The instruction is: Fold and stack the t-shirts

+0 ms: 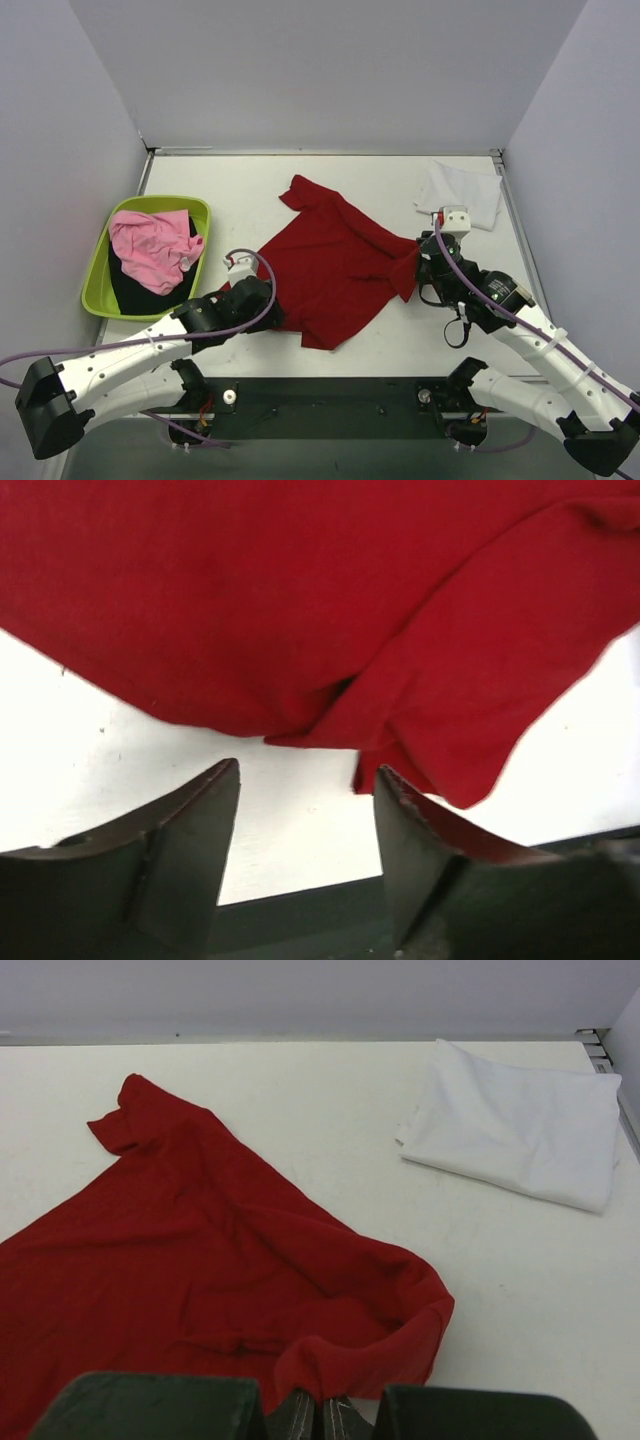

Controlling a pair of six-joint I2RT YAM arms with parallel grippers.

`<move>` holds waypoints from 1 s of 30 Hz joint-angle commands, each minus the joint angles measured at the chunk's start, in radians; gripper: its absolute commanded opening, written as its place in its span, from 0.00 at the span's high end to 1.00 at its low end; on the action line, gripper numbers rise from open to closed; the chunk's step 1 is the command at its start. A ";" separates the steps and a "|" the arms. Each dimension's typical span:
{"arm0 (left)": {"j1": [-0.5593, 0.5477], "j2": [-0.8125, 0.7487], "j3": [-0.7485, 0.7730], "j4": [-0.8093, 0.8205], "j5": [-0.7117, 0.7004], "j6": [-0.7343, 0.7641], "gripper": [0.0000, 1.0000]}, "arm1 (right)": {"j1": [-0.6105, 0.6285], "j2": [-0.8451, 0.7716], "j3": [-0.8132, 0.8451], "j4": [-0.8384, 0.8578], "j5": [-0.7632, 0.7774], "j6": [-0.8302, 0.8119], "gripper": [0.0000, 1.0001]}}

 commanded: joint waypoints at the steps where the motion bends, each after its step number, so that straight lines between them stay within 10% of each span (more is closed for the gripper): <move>1: -0.025 -0.011 -0.060 0.085 -0.037 -0.106 0.39 | -0.009 -0.017 -0.017 0.028 -0.008 0.017 1.00; 9: -0.036 0.053 -0.126 0.198 -0.017 -0.102 0.60 | -0.009 -0.025 -0.030 0.023 -0.008 0.020 1.00; 30: -0.045 0.199 -0.114 0.309 -0.017 -0.057 0.64 | -0.011 -0.007 -0.010 0.011 0.000 0.011 1.00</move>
